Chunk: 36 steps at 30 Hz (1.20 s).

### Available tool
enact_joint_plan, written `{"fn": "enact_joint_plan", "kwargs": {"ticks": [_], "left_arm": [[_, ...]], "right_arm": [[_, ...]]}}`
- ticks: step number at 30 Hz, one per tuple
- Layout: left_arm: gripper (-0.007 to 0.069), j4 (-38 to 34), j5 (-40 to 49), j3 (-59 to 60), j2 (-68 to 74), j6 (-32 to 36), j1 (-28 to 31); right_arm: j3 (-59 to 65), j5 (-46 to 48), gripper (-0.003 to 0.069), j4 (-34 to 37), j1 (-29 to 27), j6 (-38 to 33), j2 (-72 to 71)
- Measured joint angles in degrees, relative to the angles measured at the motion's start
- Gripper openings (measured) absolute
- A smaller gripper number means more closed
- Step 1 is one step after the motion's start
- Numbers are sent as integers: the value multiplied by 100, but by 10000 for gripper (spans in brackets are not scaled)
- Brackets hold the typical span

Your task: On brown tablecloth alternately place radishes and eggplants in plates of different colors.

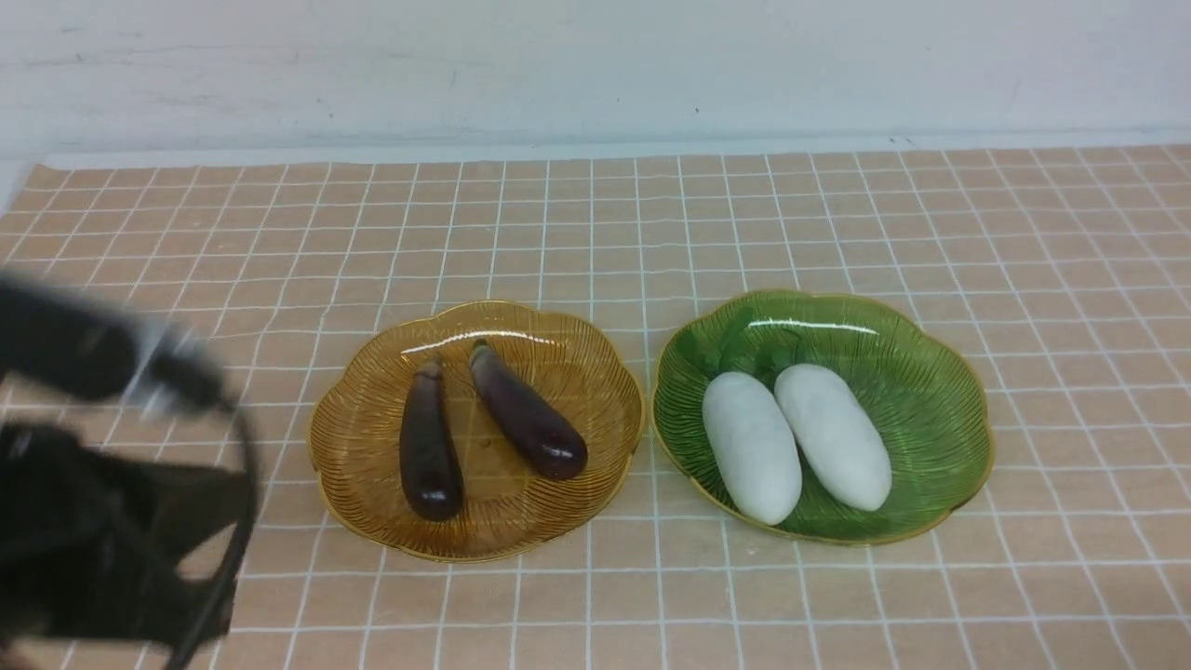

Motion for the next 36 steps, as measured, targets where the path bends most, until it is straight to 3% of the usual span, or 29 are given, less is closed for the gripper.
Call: {"fn": "enact_joint_plan", "kwargs": {"ticks": [5,12,21,28,36], "left_arm": [[-3,-190,-767,904,-804,0,0],[-3,-143,-818,1229,-985,0,0],[-3,601,-1232,2321,-1593,-57,41],[-3,760,-1219,3048,-3298,-63,909],[-3,814,-840,3055,-3373,-134,1421]], "right_arm": [[0,0,-16,0,0,0,0],[0,4,-16,0,0,-5,0],[0,4,-16,0,0,-15,0],[0,7,-16,0,0,-17,0],[0,7,-16,0,0,-22,0]]}}
